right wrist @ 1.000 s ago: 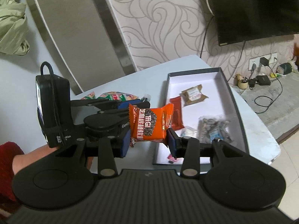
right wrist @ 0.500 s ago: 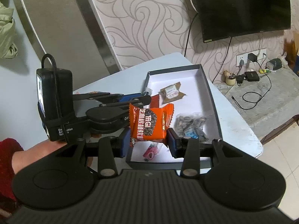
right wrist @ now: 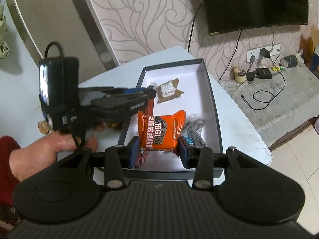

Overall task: Organize snacks
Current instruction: 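Carry the orange packet over the open box with the right gripper, then open the right gripper to drop the orange packet into the box, then close the left gripper on the clear-wrapped bun while the right moves toward the chocolate candy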

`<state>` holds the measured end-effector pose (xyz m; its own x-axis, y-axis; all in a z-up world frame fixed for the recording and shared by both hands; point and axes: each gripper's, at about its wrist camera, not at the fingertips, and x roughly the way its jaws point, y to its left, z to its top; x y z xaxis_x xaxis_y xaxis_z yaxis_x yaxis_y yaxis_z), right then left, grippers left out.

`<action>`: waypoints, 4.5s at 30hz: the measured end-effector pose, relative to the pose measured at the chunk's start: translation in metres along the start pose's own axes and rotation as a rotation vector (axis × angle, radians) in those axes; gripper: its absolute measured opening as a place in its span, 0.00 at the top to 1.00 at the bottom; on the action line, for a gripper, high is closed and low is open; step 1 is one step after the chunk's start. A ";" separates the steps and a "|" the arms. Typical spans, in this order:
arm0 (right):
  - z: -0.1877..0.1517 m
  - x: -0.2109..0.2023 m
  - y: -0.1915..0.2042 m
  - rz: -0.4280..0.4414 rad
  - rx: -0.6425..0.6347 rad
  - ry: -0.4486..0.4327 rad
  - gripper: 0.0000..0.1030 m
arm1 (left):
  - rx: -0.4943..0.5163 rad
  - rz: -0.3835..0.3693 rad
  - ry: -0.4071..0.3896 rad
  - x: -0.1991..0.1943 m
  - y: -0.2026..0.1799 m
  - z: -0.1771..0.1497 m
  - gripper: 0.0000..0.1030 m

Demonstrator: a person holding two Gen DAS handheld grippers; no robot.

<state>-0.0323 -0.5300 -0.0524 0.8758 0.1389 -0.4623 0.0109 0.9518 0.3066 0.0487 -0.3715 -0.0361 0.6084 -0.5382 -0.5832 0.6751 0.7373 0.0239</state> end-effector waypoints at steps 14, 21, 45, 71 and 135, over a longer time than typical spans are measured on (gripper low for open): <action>0.005 0.025 -0.009 0.021 -0.019 0.049 0.54 | 0.003 0.001 0.009 0.028 -0.011 0.015 0.83; 0.012 0.039 -0.010 0.023 -0.046 0.071 0.54 | -0.005 0.014 0.018 0.042 -0.005 0.022 0.83; 0.013 0.057 -0.007 0.014 -0.064 0.105 0.54 | 0.043 0.024 0.037 0.060 -0.005 0.038 0.82; 0.006 0.064 -0.009 -0.026 -0.024 0.102 0.27 | 0.060 0.080 0.036 0.042 -0.002 0.033 0.28; 0.025 0.136 0.147 0.010 -0.374 0.119 0.45 | -0.227 0.471 0.057 -0.151 0.247 -0.170 0.51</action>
<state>0.1009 -0.3780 -0.0491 0.8129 0.1584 -0.5605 -0.1931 0.9812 -0.0028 0.0520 -0.0387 -0.0804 0.7963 -0.1090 -0.5950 0.2231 0.9672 0.1213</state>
